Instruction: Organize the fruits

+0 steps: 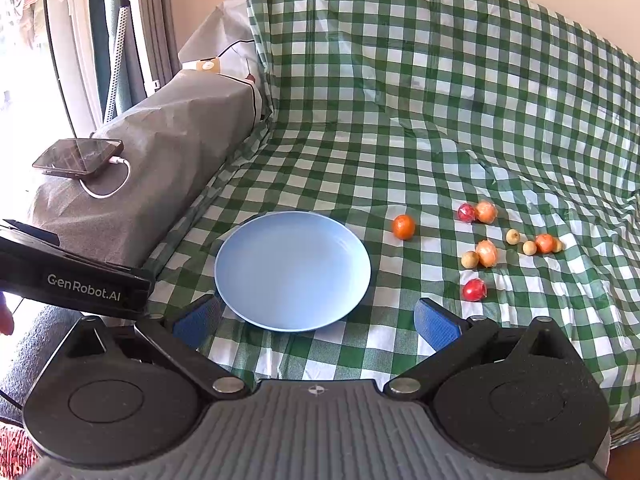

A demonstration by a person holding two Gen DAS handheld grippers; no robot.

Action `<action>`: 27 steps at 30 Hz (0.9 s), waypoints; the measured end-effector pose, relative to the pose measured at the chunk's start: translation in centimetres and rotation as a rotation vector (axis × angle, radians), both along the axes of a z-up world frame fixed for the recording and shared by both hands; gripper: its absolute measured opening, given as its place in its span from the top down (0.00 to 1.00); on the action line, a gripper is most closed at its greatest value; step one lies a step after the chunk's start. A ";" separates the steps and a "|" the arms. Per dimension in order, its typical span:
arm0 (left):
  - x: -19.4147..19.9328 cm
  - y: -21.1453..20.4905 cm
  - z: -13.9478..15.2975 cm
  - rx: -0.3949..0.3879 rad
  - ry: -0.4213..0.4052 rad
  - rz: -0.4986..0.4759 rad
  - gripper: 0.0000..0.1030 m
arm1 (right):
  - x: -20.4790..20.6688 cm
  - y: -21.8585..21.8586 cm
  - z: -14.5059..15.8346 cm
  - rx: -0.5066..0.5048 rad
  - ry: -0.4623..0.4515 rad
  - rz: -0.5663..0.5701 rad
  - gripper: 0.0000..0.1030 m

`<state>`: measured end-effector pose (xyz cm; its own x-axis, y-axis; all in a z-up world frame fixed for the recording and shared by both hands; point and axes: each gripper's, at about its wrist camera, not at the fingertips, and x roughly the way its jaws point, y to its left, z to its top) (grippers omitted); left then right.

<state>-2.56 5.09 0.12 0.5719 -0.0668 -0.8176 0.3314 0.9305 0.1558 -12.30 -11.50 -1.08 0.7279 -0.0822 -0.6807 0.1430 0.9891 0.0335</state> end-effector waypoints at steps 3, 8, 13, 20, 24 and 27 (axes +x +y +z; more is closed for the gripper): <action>-0.1 0.0 -0.1 0.001 0.000 -0.001 0.00 | 0.0 0.0 0.0 0.003 -0.004 -0.001 0.00; 0.0 0.0 0.0 0.000 0.000 0.000 0.00 | -0.1 0.1 0.0 0.001 -0.003 0.000 0.00; -0.2 0.1 -0.2 0.003 0.001 -0.002 0.00 | 0.0 0.0 0.0 -0.001 0.000 -0.001 0.00; -0.1 0.2 -0.3 0.011 0.005 -0.004 0.00 | -0.1 0.0 -0.2 0.000 0.003 -0.001 0.00; 0.1 0.1 -0.3 0.019 0.012 -0.006 0.00 | 0.0 0.0 0.0 -0.001 0.006 -0.002 0.00; 0.4 -0.2 -0.4 0.018 0.021 -0.011 0.00 | 0.0 0.1 0.0 -0.004 0.009 -0.004 0.00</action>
<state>-2.14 4.91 -0.24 0.5535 -0.0576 -0.8308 0.3448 0.9239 0.1657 -12.28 -11.44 -1.05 0.7216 -0.0879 -0.6867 0.1476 0.9886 0.0284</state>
